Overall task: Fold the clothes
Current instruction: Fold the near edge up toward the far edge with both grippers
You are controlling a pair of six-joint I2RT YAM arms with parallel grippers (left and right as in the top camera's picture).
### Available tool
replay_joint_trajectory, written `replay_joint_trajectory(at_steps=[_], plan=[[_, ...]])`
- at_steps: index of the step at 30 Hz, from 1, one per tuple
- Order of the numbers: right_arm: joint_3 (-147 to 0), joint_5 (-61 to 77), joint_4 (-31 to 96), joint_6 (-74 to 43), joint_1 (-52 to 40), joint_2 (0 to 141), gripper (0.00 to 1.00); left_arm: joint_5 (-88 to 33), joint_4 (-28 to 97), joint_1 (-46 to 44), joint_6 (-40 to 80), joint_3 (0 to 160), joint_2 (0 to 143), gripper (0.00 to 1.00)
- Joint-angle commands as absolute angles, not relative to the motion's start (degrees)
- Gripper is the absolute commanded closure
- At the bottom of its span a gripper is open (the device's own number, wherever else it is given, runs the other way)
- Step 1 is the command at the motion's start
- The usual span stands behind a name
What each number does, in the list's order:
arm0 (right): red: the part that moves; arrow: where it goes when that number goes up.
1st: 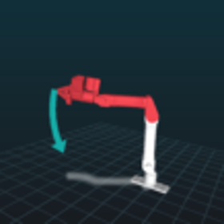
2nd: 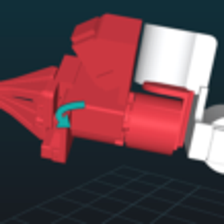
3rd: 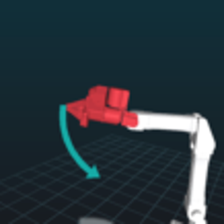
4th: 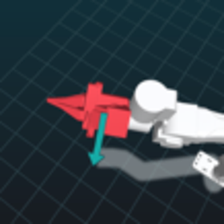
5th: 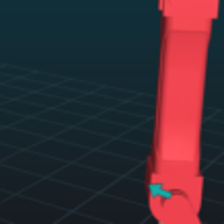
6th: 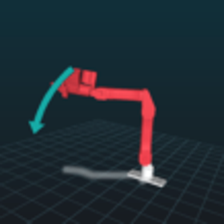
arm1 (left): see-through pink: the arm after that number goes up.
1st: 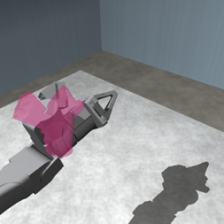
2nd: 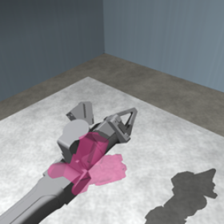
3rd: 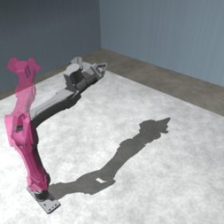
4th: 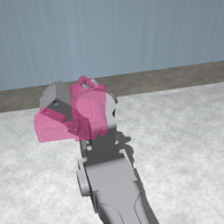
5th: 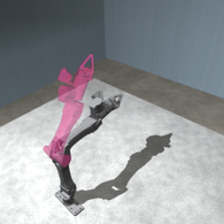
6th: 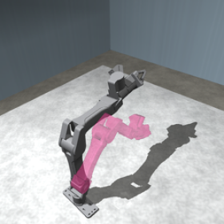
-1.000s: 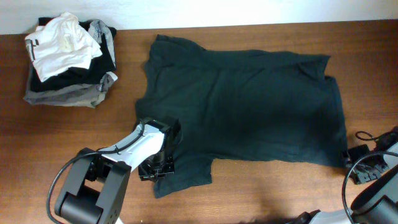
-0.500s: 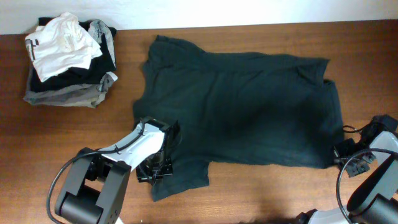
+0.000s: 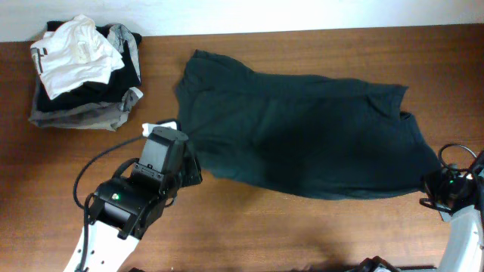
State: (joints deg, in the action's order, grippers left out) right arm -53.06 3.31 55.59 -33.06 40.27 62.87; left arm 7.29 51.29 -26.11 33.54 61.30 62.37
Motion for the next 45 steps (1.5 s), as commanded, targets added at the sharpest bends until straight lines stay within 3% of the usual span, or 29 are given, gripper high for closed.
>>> replay_joint_trajectory(at_steps=[1,7,13,18,19,20,21,23,27,28,29,30,33,37,45], plan=[[-53.8,5.7,52.9,-33.8,39.7,64.9,0.96,13.7,43.1,-25.7,33.8,62.1,65.2,0.99],[-53.8,13.8,40.1,-33.7,39.6,75.1,0.96,16.4,24.3,-25.7,31.5,62.1,82.2,0.99],[-53.8,14.3,18.9,-33.7,30.2,87.4,0.96,16.6,7.6,-25.7,28.6,62.1,97.1,0.98],[-53.8,3.6,13.4,-35.5,25.9,93.2,0.96,24.1,4.8,-24.8,28.6,62.1,101.8,0.78],[-53.9,1.1,13.3,-35.4,26.0,93.3,0.91,24.4,4.7,-23.6,28.4,62.1,102.7,0.57],[-54.4,0.6,13.4,-34.7,26.1,93.3,0.39,24.4,4.7,-22.4,26.9,62.1,103.4,0.18],[-55.5,0.6,14.5,-34.0,26.4,93.2,0.01,24.4,4.8,-21.5,23.9,62.1,103.5,0.01],[-60.7,0.6,21.5,-29.7,27.2,93.2,0.01,24.4,6.4,-19.5,20.9,62.9,101.7,0.01],[-75.6,2.6,44.3,-27.9,29.6,93.2,0.01,17.8,23.2,-15.6,20.9,67.5,89.8,0.01],[-76.6,6.0,46.8,-24.9,29.6,93.2,0.0,12.4,26.5,-15.2,20.9,67.6,87.7,0.08],[-75.9,10.3,49.0,-21.5,29.6,93.4,0.2,7.5,29.2,-15.2,20.9,67.5,87.6,0.28],[-74.7,10.5,51.0,-21.2,29.5,93.8,0.45,3.2,31.5,-15.2,20.9,67.5,89.3,0.42],[-69.5,10.6,50.5,-21.2,29.3,95.8,0.82,-2.8,33.3,-15.2,20.9,67.5,96.1,0.73],[-66.4,11.0,46.0,-21.2,29.2,101.2,0.91,-3.7,32.0,-15.2,20.7,67.5,105.4,0.8],[-66.4,10.8,42.1,-19.7,29.2,113.2,0.96,-3.2,29.3,-12.1,20.7,67.5,113.1,0.82]])
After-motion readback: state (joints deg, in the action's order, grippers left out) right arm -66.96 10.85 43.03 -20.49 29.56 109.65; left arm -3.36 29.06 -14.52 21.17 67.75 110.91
